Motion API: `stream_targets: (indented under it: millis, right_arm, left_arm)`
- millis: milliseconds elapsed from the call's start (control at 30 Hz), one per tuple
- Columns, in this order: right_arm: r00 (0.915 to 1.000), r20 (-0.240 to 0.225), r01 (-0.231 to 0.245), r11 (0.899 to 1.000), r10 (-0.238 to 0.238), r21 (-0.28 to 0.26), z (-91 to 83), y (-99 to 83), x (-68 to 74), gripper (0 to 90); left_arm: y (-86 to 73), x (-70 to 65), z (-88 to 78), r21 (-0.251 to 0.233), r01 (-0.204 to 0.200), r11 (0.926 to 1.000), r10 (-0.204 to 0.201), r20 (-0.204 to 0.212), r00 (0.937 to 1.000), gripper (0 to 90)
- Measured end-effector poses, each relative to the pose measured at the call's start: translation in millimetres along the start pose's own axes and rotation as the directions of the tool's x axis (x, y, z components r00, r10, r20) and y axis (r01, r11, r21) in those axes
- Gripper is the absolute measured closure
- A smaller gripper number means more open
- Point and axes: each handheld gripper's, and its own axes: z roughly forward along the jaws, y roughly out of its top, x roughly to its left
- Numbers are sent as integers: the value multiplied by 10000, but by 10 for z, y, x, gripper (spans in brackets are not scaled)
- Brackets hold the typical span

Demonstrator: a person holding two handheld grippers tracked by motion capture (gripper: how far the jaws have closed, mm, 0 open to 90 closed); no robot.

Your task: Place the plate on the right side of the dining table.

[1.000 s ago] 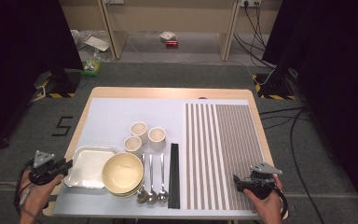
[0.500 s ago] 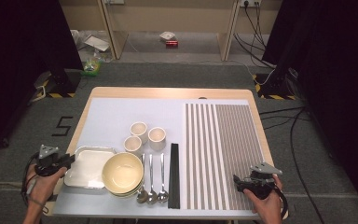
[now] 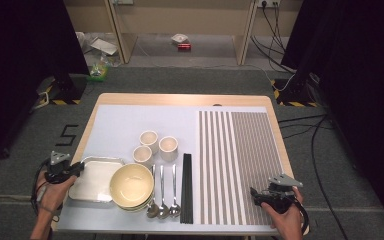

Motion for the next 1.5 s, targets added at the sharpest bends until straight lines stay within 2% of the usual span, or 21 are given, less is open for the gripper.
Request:
stream_targets:
  millis: [200, 300, 467, 567, 600, 733, 767, 900, 1500]
  right_arm:
    - [10000, -3, 2, 10000, -2, -1, 0, 0, 0, 147]
    - [10000, -1, 16, 10000, -16, -6, 0, 0, -2, 147]
    - [10000, 36, 32, 10000, -32, -16, 0, 0, 0, 147]
    - [10000, 5, 0, 10000, 0, 3, 0, 0, 1, 147]
    - [10000, 44, 29, 10000, -29, -11, -2, 0, 1, 148]
    - [10000, 9, 8, 10000, -8, -4, 0, 0, 0, 147]
    - [10000, 35, 31, 10000, -31, -18, -1, 0, 0, 147]
    - [10000, 36, 30, 10000, -30, -15, 0, 0, 0, 147]
    - [10000, 37, 14, 10000, -14, -10, -2, 0, 2, 148]
  left_arm:
    - [30, 1, -1, 143, 126, 9998, -126, -33, 9999, 831]
    - [62, 8, -29, -46, 230, 9997, -231, -72, 9997, 860]
    - [142, 15, -59, 129, 75, 9999, -74, -113, 9999, 880]
    - [161, 9, -14, 198, 95, 9998, -93, -80, 9999, 863]
    - [156, 0, 16, 248, 39, 9997, -36, -120, 9999, 821]
    - [135, -18, 98, 227, 29, 9997, -24, -193, 9998, 806]
    - [132, -13, 108, 262, 92, 9996, -90, -73, 9999, 799]
    - [139, -9, 94, 311, -166, 9994, 170, -107, 9998, 827]
    - [200, -7, 23, 510, -392, 9979, 403, -201, 9990, 842]
